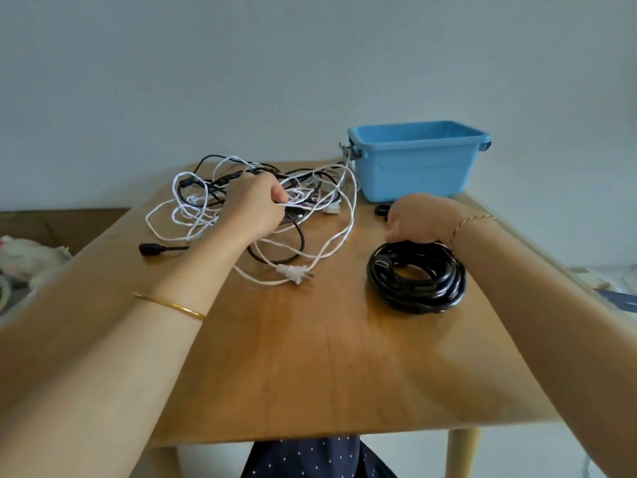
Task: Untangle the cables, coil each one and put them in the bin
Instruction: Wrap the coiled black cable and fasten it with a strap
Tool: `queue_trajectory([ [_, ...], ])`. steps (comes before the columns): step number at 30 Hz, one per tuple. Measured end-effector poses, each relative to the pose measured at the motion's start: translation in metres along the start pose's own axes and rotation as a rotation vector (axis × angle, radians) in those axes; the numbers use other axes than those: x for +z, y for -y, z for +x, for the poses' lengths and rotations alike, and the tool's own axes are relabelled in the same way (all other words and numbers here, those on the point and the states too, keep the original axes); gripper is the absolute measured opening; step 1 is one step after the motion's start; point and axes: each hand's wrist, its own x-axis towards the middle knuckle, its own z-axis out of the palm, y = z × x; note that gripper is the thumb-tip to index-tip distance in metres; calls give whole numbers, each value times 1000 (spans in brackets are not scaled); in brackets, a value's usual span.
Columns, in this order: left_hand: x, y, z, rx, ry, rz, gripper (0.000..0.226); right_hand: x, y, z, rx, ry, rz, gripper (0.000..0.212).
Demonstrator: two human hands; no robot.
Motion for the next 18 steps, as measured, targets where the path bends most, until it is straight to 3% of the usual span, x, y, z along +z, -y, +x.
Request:
queue_trajectory([
  [2,-6,11,0,-24,43,55,9,-7,18,2,-48,-161,100,25],
  [4,-8,19,-4,-68,137,89,18,-15,39,6,-142,-212,198,24],
  [7,-7,24,-12,-104,298,192,36,-17,67,13,-246,-89,376,23],
  [11,-2,34,-16,-94,292,255,42,0,88,26,-298,169,372,14],
  [16,0,34,-11,-65,220,273,39,11,104,26,-337,218,278,57],
  [18,-1,35,-8,-27,205,218,32,13,108,27,-314,213,206,59],
])
